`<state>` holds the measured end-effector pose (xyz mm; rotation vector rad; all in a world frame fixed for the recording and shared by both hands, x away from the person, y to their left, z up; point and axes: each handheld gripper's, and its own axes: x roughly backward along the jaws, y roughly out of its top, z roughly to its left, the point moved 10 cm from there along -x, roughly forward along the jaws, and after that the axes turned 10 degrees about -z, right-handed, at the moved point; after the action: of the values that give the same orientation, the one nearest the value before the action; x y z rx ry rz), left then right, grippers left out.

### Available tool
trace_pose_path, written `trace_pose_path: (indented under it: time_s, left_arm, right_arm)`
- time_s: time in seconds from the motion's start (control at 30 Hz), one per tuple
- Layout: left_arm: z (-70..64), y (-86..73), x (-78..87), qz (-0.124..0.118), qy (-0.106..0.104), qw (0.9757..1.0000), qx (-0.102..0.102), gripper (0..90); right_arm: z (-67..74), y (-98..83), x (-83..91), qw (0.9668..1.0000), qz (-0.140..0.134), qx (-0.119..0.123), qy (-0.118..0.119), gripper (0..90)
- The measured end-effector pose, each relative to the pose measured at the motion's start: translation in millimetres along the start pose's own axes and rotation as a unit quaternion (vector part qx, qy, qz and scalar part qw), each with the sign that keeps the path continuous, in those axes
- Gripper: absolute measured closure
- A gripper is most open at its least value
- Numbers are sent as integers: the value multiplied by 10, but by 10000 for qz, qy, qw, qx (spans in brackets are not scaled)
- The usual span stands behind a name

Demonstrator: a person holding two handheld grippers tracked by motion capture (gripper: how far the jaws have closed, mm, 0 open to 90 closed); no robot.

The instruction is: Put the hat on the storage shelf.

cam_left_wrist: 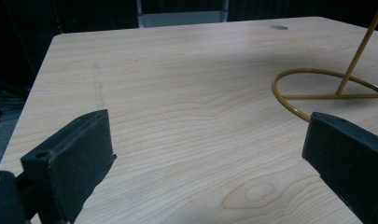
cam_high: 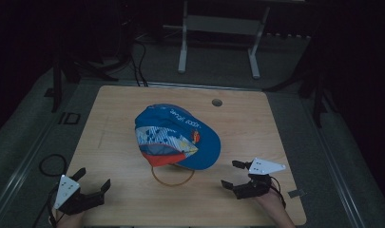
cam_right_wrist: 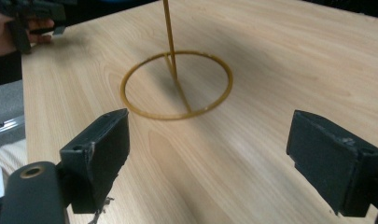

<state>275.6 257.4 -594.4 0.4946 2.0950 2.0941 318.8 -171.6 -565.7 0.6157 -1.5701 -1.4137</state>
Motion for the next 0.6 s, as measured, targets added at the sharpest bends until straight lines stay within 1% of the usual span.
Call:
trace_pose_path:
  time_s: [0.03, 0.07, 0.1, 0.13, 0.17, 0.2, 0.23, 0.33, 0.4, 0.57, 0.6]
  left_arm:
    - [2, -1, 1, 4, 6, 10000, -2, 22]
    - [2, -1, 1, 0, 2, 10000, 3, 21]
    - [2, -1, 1, 0, 2, 10000, 3, 22]
    - [2, -1, 1, 2, 4, 10000, 0, 22]
    - [2, -1, 1, 2, 7, 10000, -9, 22]
    - [1, -2, 2, 3, 2, 10000, -5, 21]
    - [2, -2, 1, 1, 6, 10000, -2, 21]
    - [5, -9, 0, 15, 9, 10000, 4, 21]
    - [5, -7, -1, 15, 6, 10000, -11, 21]
    - [4, -6, 5, 10, 2, 10000, -10, 21]
    - [4, -7, 7, 10, 2, 10000, -3, 21]
  right_arm:
    - [0, 0, 0, 10000, 0, 0, 0, 131]
    - [-12, -60, 2, 10000, 40, -6, 10, 131]
    - [-12, -60, 2, 10000, 40, -6, 10, 131]
    - [-25, -116, 9, 10000, 85, -25, 4, 131]
    - [-25, -116, 9, 10000, 85, -25, 4, 131]
    - [-37, -172, 20, 9999, 124, -25, 10, 131]
    - [-37, -172, 20, 9999, 124, -25, 10, 131]
    - [-58, -290, 56, 9997, 227, -26, -13, 131]
    - [-57, -315, 64, 9997, 236, -33, -10, 131]
    - [-70, -437, 129, 9994, 356, 2, -30, 131]
    - [-86, -477, 168, 9993, 376, -25, -65, 131]
